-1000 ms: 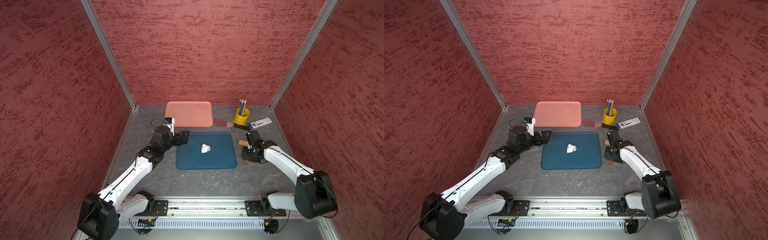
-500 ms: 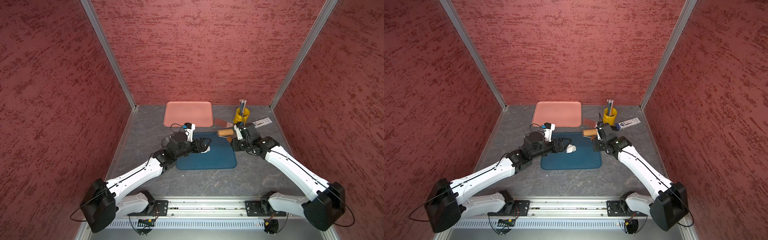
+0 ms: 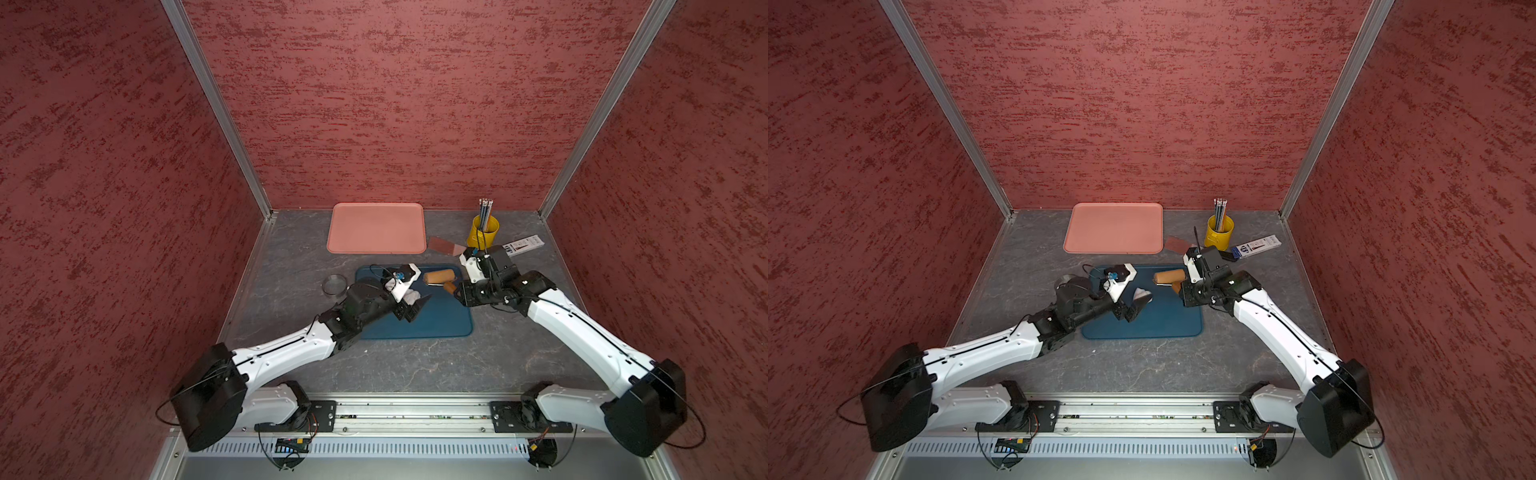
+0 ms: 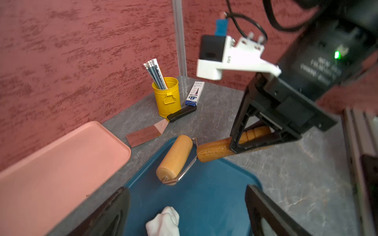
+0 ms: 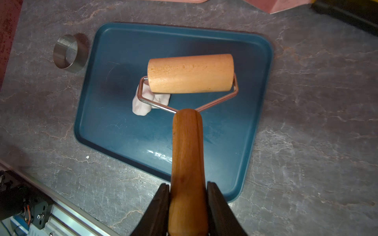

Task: Roll out the dumpling wrappers from the dough
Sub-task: Pick up the rolling pin from the center of the board.

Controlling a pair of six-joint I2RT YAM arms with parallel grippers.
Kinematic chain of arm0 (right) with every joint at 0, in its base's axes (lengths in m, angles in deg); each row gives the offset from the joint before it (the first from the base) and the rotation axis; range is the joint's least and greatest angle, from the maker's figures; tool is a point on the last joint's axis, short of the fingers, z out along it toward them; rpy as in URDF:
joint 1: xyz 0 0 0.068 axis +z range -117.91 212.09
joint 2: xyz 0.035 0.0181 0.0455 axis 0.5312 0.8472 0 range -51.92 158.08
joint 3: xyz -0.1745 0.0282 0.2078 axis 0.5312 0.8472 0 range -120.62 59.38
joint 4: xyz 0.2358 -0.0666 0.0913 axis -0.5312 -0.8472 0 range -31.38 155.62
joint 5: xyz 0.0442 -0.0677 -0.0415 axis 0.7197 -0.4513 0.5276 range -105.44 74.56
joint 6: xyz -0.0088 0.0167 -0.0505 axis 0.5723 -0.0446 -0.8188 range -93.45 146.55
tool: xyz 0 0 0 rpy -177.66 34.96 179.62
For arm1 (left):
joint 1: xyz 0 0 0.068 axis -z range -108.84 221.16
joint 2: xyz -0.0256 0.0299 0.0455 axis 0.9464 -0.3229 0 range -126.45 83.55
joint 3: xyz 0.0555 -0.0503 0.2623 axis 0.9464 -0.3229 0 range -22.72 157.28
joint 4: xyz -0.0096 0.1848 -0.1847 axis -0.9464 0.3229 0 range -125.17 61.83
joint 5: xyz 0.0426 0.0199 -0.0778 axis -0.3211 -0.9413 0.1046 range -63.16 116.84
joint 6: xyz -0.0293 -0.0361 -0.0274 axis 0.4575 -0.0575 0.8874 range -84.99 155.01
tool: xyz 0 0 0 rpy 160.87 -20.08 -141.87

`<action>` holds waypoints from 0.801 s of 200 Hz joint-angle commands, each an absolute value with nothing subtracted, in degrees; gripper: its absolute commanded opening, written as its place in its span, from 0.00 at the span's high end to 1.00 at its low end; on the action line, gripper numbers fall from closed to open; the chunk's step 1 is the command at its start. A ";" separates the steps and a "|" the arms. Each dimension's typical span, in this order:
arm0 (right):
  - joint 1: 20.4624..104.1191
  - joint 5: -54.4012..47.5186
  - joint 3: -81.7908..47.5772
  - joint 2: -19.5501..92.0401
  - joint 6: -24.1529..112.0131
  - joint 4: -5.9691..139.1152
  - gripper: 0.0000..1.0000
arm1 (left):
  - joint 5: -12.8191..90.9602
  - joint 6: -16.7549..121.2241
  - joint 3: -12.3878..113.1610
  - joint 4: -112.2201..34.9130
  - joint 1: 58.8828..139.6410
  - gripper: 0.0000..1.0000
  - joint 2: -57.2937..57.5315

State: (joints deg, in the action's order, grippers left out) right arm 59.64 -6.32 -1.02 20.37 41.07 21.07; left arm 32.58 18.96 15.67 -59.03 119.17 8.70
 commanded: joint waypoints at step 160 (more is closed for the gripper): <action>59.65 2.54 -7.01 21.42 43.38 22.31 1.00 | 52.01 -0.63 34.59 -64.75 116.87 0.69 -20.72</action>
